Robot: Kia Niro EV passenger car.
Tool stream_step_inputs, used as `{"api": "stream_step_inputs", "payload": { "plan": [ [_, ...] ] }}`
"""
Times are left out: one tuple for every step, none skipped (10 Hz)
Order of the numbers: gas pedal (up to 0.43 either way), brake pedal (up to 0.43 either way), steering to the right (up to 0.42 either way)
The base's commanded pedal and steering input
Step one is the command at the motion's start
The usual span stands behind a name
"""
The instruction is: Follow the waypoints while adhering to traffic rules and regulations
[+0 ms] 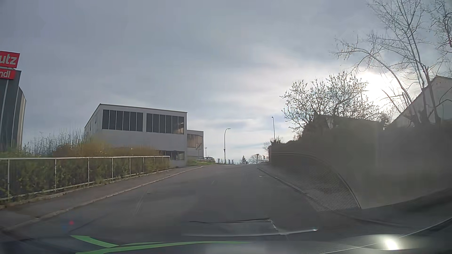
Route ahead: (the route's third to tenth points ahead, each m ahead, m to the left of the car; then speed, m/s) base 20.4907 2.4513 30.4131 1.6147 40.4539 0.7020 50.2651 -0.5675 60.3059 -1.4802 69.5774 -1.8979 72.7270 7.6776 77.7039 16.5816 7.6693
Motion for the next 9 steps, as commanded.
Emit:
{"api": "stream_step_inputs", "payload": {
  "plan": [
    [0.370, 0.000, 0.029],
    [0.378, 0.000, 0.026],
    [0.378, 0.000, 0.024],
    [0.378, 0.000, 0.022],
    [0.378, 0.000, 0.015],
    [0.378, 0.000, 0.011],
    [0.378, 0.000, 0.006],
    [0.378, 0.000, 0.004],
    [0.378, 0.000, 0.003]
  ]
}}
